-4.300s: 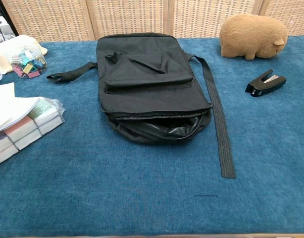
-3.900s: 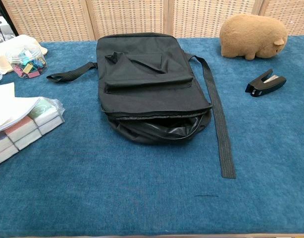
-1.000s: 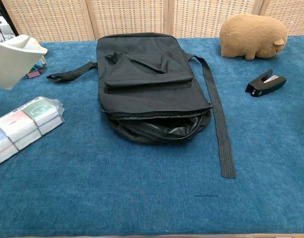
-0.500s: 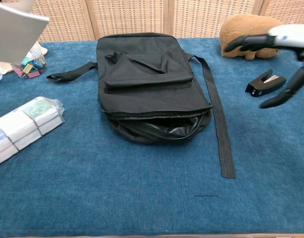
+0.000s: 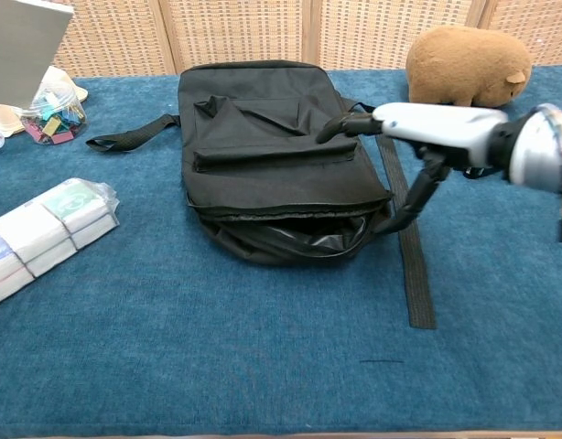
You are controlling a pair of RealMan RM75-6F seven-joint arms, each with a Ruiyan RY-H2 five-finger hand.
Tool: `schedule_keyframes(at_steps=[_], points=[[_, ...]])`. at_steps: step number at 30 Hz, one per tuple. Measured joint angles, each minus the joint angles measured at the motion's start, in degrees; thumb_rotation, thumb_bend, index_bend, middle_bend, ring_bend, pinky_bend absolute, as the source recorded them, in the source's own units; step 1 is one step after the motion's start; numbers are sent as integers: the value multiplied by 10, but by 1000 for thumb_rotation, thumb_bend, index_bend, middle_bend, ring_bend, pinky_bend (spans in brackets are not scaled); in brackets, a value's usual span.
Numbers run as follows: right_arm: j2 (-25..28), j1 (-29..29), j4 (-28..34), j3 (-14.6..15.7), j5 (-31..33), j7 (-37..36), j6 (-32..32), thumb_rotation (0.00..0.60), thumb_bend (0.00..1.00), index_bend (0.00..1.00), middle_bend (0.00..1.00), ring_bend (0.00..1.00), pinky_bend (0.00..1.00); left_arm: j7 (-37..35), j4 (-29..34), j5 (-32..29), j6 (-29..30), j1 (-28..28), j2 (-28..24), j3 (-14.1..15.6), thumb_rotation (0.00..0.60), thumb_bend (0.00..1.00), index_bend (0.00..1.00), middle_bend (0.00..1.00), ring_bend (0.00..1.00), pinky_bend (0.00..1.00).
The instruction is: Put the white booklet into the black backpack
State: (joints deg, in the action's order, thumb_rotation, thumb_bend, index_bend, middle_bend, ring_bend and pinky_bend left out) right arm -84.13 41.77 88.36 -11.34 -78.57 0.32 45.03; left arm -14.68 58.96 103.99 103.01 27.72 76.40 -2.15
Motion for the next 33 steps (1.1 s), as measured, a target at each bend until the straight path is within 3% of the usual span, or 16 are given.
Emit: schedule_keyframes(at_steps=[7, 17, 24, 28, 33], points=[[-67, 37, -68, -7, 13, -11, -11, 600, 0, 124, 0, 0, 0, -24, -24, -11, 6, -8, 5, -4, 600, 625, 820, 674, 557, 749], [-104, 67, -110, -23, 56, 11, -23, 600, 0, 136, 4, 0, 0, -50, -53, -20, 3, -13, 18, -4, 600, 625, 820, 674, 557, 749], [-120, 79, -130, -25, 80, 33, -29, 600, 20, 204, 112, 9, 5, -66, -71, -24, 2, -14, 27, -4, 600, 625, 820, 674, 558, 749], [-137, 84, -156, -25, 90, 47, -22, 600, 221, 251, 195, 77, 92, -72, -79, -25, 5, -16, 30, -3, 600, 625, 821, 674, 559, 749], [-154, 86, -185, -24, 99, 62, -11, 600, 668, 340, 300, 194, 325, -77, -87, -25, 6, -17, 34, -1, 600, 625, 820, 674, 559, 749]])
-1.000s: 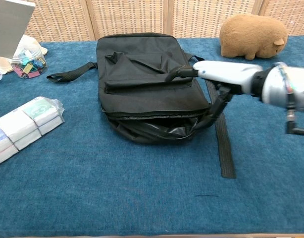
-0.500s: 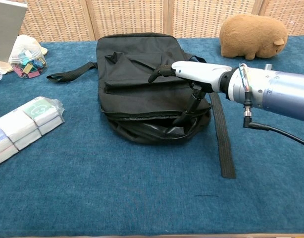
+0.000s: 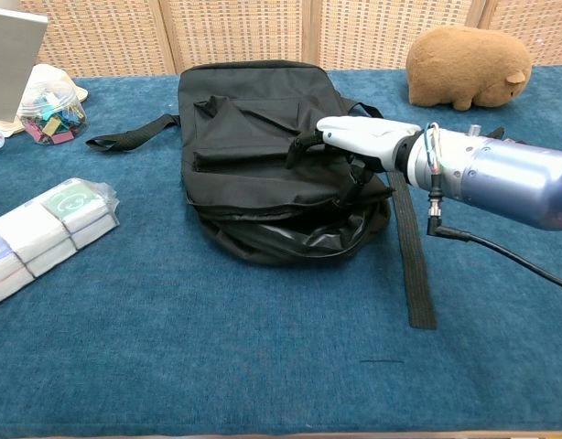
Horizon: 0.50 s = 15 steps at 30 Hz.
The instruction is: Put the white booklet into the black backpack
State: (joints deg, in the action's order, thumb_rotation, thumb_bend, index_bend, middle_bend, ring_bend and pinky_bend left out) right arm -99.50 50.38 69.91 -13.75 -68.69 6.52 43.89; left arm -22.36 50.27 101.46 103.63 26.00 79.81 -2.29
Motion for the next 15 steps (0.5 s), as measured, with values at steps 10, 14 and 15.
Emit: schedule_keyframes(at_steps=[10, 14, 15], points=[[1, -11, 4, 9, -14, -25, 21, 600, 1000, 547, 496, 421, 655, -13, -21, 2, 7, -5, 12, 6, 600, 625, 821, 674, 559, 749], [16, -19, 38, 14, -18, -37, 24, 600, 1000, 558, 504, 427, 663, -24, -37, 3, 15, -10, 19, 9, 600, 625, 821, 675, 559, 749], [20, -22, 48, 14, -17, -40, 25, 600, 1000, 558, 504, 427, 663, -28, -43, 4, 19, -11, 22, 10, 600, 625, 821, 675, 559, 749]])
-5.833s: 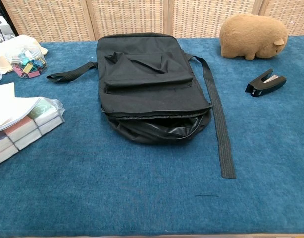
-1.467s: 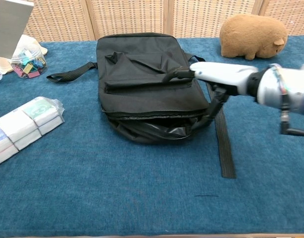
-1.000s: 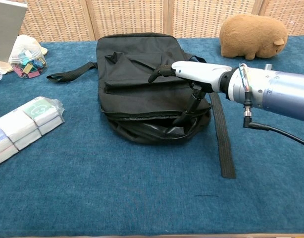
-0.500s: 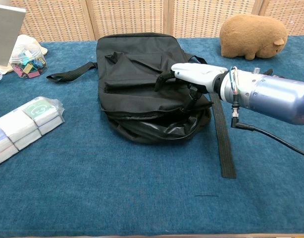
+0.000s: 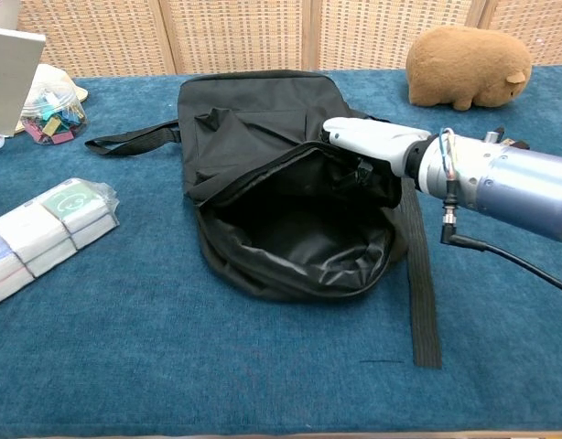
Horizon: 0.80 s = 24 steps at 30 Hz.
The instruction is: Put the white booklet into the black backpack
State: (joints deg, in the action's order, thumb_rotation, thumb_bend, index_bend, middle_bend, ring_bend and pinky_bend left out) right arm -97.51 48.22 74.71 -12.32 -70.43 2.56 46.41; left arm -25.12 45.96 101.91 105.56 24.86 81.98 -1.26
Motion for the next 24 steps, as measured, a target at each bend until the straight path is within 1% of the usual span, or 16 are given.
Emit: schedule_keyframes(at_steps=[6, 9, 11, 15, 20, 22, 24], points=[[20, -17, 80, 1, 10, -5, 16, 600, 1000, 560, 504, 427, 663, -21, -27, 9, 27, -8, 13, 8, 600, 625, 824, 676, 559, 749], [26, -21, 125, -9, 35, 0, 25, 600, 1000, 562, 505, 427, 663, -32, -39, 20, 47, -12, 21, 15, 600, 625, 827, 677, 559, 749], [32, -20, 148, -20, 64, 12, 28, 600, 1000, 563, 506, 427, 663, -41, -54, 28, 66, -14, 28, 19, 600, 625, 827, 677, 559, 749], [51, -12, 176, -46, 137, 35, 26, 600, 1000, 565, 508, 427, 663, -65, -98, 46, 117, -16, 54, 26, 600, 625, 827, 679, 562, 749], [104, 10, 198, -78, 248, 53, -6, 600, 1000, 570, 513, 430, 663, -85, -152, 71, 178, -13, 90, 35, 600, 625, 827, 679, 563, 749], [133, 21, 204, -87, 282, 58, -29, 600, 1000, 572, 514, 432, 663, -87, -171, 84, 195, -9, 102, 43, 600, 625, 827, 679, 564, 749], [155, 30, 206, -92, 299, 61, -46, 600, 1000, 574, 515, 434, 663, -84, -187, 99, 211, -3, 113, 51, 600, 625, 827, 679, 564, 749]])
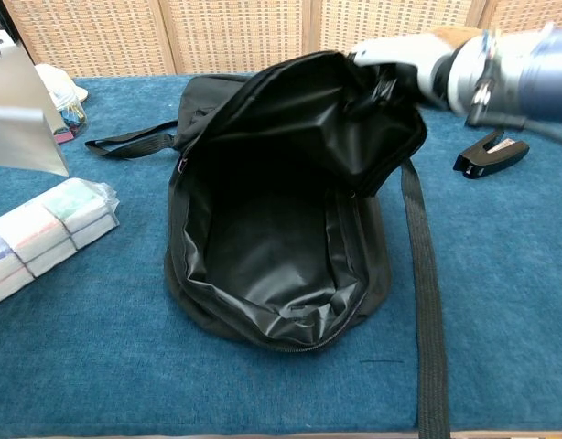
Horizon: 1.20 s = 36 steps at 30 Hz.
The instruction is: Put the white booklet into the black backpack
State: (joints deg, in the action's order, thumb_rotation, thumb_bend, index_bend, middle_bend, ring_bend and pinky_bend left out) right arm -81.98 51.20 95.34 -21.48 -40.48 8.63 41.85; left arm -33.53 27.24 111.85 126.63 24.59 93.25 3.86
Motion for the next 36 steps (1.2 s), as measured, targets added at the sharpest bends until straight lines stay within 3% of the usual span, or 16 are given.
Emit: schedule_keyframes(at_steps=[7, 14, 19, 24, 36], points=[[68, 20, 14, -7, 28, -10, -34, 600, 1000, 574, 516, 435, 663, 52, -21, 65, 12, 43, 38, 19, 600, 625, 827, 679, 562, 749], [81, 32, 30, 15, 42, -18, -42, 600, 1000, 576, 518, 436, 663, 103, -14, 107, 13, 92, 73, 25, 600, 624, 829, 679, 562, 749], [92, 45, 35, 26, 55, -23, -59, 600, 1000, 578, 520, 437, 661, 148, 27, 161, 14, 115, 75, 18, 600, 622, 830, 680, 562, 749], [113, 64, 45, 35, 78, -32, -78, 600, 1000, 582, 524, 439, 657, 216, 22, 215, 12, 150, 87, 19, 600, 620, 831, 680, 556, 749], [128, 82, 82, 56, 71, -41, -67, 600, 1000, 582, 525, 439, 657, 238, -56, 206, -59, 225, 166, 40, 600, 619, 831, 680, 549, 749]])
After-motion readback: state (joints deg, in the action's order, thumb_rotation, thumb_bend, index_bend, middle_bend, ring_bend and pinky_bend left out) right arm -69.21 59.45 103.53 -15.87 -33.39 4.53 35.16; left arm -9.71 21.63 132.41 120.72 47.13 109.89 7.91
